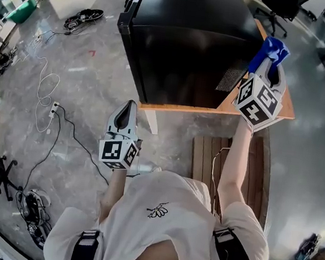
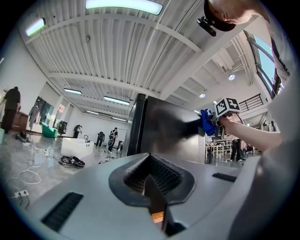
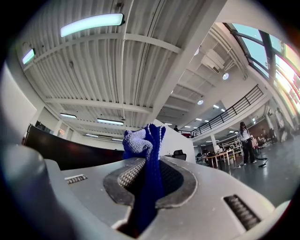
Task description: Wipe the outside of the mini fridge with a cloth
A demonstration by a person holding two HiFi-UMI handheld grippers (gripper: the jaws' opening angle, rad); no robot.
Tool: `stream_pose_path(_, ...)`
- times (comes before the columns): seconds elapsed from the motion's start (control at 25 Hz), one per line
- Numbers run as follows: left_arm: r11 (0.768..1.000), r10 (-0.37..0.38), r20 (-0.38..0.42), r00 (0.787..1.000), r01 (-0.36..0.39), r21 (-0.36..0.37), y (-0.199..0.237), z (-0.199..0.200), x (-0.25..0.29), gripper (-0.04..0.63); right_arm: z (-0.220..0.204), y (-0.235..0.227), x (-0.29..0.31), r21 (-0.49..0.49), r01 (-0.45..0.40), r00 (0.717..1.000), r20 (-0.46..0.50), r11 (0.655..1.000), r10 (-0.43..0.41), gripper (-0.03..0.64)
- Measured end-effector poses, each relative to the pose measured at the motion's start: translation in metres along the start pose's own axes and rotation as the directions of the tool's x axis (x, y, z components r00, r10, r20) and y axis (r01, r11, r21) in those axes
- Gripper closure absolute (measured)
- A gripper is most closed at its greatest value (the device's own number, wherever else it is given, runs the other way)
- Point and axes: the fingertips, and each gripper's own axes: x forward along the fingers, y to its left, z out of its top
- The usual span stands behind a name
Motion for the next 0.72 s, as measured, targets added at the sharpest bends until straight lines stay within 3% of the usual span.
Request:
stream_pose_path(0.28,1.000,0.014,-0.008,1.000,-0.014,0.007,0.003,0.001,-0.006,0.591,0.003,-0.016,-0.009,0.084,0.016,1.000,0.007,0.996,-0.016,0.555)
stream_pose_path(0.44,0.999,0.030,-0.011,0.999,-0.030,0.012,0.009,0.003,-0.009,0.591,0.019,0.006,-0.052,0.212,-0.084,0.995,0.063,0.974,0.073,0.555)
stream_pose_path(0.52,0.999,0.039,-0.014,0.999,-0.039,0.015,0.014,0.002,-0.010,0.591,0.018,0.035,-0.066,0.314,-0.183,0.983,0.076,0.932,0.167,0.555)
stream_pose_path(0.6,0.999,0.043,-0.017,0.999,-0.043,0.017,0.014,0.001,-0.012,0.591,0.018,0.073,-0.079,0.402,-0.293,0.956,0.101,0.868,0.276,0.555)
stream_pose_path(0.72,0.999,0.044,-0.017,0.999,-0.044,0.020,0.014,0.002,-0.013,0.591,0.024,0.146,-0.097,0.432,-0.468,0.881,0.163,0.771,0.444,0.555)
